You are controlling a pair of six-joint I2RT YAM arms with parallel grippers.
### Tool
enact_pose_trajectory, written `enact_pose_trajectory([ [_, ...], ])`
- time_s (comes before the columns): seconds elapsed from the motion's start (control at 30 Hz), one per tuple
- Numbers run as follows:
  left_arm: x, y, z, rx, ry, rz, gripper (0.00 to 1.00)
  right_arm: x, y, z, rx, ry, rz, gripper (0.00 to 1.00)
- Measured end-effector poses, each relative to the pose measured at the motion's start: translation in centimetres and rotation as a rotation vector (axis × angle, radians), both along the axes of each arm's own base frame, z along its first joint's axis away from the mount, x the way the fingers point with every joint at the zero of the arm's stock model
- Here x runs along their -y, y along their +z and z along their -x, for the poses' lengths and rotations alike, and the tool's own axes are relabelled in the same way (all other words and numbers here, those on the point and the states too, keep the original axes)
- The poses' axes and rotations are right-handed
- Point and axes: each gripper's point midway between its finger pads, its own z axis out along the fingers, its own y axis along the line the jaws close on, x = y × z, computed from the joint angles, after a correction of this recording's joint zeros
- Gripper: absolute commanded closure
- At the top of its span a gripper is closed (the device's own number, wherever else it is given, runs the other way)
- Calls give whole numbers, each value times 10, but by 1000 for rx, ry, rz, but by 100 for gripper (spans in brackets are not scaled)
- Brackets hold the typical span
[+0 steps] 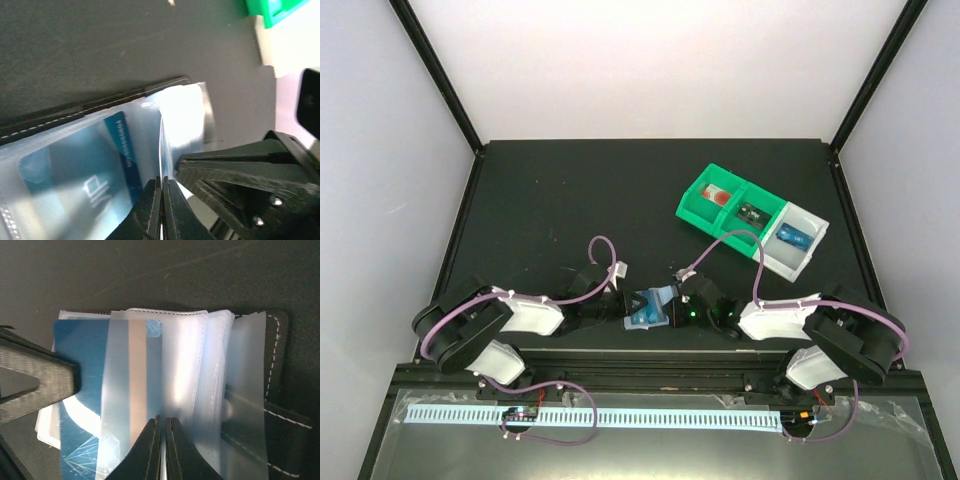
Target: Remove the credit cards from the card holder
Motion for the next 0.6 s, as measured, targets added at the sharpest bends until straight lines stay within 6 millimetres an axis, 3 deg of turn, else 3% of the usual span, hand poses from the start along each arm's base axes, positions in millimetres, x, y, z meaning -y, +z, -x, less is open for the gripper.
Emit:
enact_pose_trajectory([
  [0.43,-10,24,0,60,26,3,98,-1,1,-1,-13,-2,15,87],
  [0.6,-22,49,-3,158,51,-18,98,5,8,1,-21,-4,48,83],
])
